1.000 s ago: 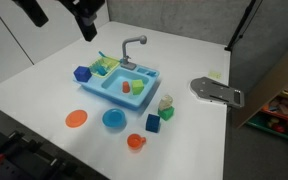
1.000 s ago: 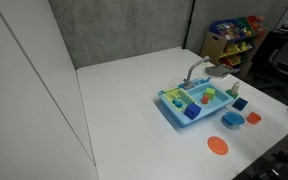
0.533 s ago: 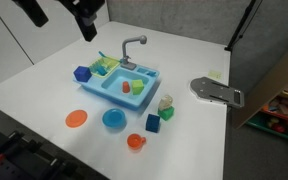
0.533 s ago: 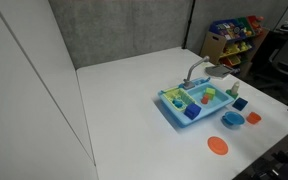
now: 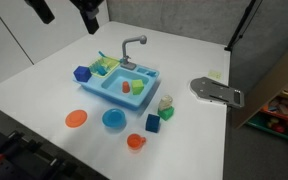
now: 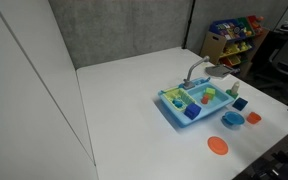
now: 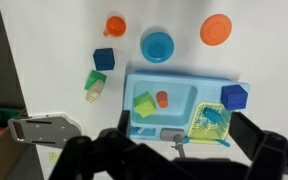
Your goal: Remove the orange cup from the sink and put it on top of the white bottle.
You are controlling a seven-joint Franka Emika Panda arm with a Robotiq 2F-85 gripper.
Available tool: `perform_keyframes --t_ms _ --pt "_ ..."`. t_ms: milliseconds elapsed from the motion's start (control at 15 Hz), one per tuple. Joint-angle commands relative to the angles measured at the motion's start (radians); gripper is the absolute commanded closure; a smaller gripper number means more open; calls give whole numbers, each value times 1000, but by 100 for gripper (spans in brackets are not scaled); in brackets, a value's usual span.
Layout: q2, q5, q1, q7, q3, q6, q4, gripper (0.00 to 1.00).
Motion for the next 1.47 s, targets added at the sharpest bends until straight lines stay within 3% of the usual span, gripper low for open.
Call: perform_keyframes --t_ms 0,733,1067,1400 --pt "101 30 20 41 39 19 77 0" --pt "473 37 27 248 163 111 264 0" --pt "639 89 27 239 180 118 335 0" --pt "782 99 19 252 195 201 367 0"
